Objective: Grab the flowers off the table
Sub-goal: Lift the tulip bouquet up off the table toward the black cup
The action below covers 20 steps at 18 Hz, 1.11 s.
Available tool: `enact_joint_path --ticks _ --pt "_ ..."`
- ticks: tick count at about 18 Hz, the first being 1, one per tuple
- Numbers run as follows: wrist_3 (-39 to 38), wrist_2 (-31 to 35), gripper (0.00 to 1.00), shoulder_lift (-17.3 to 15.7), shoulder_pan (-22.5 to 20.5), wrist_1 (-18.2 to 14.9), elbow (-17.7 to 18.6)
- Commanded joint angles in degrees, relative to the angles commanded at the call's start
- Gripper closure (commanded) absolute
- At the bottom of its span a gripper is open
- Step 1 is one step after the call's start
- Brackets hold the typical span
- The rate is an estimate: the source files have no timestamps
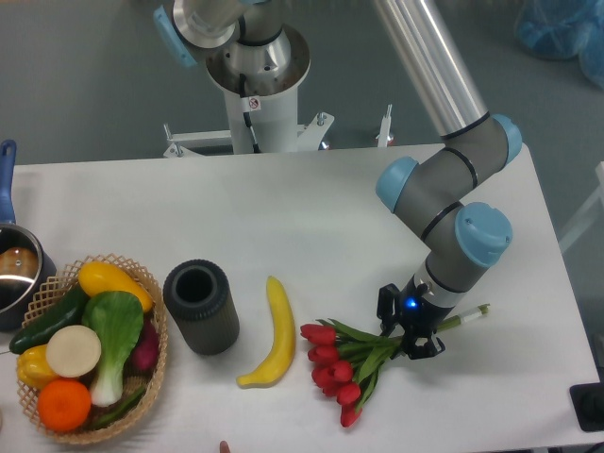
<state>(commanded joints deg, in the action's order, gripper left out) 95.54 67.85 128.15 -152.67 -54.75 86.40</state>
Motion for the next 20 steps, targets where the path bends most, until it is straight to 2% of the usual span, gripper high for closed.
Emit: enact_joint_path --ticks 4,8,16,18,20 --pt "-0.5 -0.4 0.65 -0.9 0.0 -0.1 0.0" --pt "-0.6 -0.8 0.65 -3.2 -0.1 -0.3 0.2" --pt "-1.6 -2.8 0.65 -10.4 0.2 -1.1 1.5" --pt "-5.4 -3.9 0.65 -13.5 0.5 -1.1 2.1" --pt "-6.4 -6.9 0.65 -15.2 0.8 -1.1 2.3"
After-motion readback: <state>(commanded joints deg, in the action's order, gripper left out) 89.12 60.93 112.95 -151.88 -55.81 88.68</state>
